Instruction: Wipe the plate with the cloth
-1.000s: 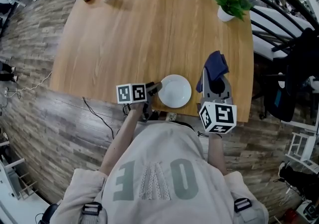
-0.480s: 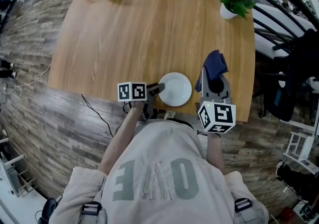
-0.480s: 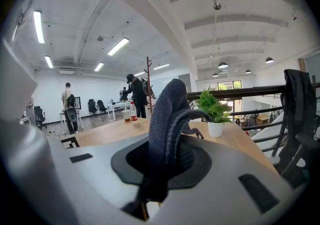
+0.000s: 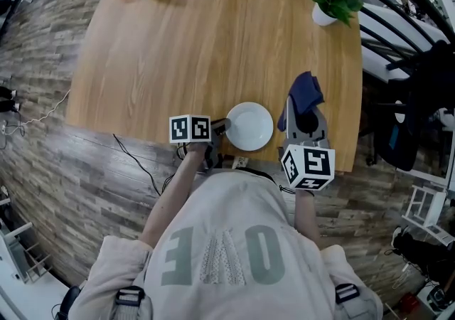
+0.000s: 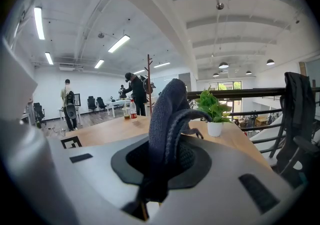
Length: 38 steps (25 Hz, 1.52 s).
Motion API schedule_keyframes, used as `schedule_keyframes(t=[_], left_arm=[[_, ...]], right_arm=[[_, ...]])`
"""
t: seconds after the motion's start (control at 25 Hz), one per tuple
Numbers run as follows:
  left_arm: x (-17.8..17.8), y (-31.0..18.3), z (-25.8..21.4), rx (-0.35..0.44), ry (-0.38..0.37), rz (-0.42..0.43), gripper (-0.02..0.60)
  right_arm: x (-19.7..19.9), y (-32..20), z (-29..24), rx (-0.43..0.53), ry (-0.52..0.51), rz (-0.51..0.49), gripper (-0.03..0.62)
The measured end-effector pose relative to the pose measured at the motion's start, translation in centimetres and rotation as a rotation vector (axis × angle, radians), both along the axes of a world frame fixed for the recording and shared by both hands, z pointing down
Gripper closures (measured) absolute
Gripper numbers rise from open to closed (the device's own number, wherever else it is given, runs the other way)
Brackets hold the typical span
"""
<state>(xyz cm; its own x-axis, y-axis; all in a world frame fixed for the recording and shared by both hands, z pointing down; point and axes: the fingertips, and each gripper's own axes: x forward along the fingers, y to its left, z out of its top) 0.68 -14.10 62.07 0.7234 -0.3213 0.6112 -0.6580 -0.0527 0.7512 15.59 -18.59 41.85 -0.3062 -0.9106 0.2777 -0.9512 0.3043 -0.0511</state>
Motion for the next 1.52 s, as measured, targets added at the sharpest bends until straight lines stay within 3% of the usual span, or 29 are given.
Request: schedule_keyframes(t=[0.28,0.44,0.56,0.68,0.88,0.96,1.24,1.52], left_arm=[[-0.6,-0.7,-0.2,0.028,-0.008,-0.038,0.545],[-2.0,-1.9,-0.4,0.045,-0.013,-0.102,0.546],[-3.0,-3.0,-0.6,0.057,-0.008,-0.162,0.548],[-3.7,-3.5,-0.7,0.065,-0.013,-0.191,0.548],[-3.9,-3.8,-0.6,0.069,-0.007,-0.225,0.548],[-4.1,-3.8,-0.6,0.069,-0.007,-0.234,0.548],[-4.2,-3.7,-0.2,0.025,0.017,-0.278,0.549],[-4.5,-3.8,-0.3,0.027,-0.006,-0.287,0.549]], right_arm=[[0.0,-0.5,0.0,0.006,0.046,-0.006,0.537],[-0.4,-1.3,1.0,-0.009,0.152,-0.033,0.537],[-1.6,-1.8,3.9,-0.081,0.322,-0.131,0.537],[-3.2,-1.8,8.8,-0.210,0.490,-0.302,0.537],[-5.7,-1.1,15.6,-0.386,0.659,-0.599,0.537],[-6.4,-0.8,17.0,-0.418,0.740,-0.673,0.537],[-7.2,-1.7,19.0,-0.408,0.915,-0.714,0.537],[-7.7,0.2,19.1,-0.392,0.992,-0.795,0.537]])
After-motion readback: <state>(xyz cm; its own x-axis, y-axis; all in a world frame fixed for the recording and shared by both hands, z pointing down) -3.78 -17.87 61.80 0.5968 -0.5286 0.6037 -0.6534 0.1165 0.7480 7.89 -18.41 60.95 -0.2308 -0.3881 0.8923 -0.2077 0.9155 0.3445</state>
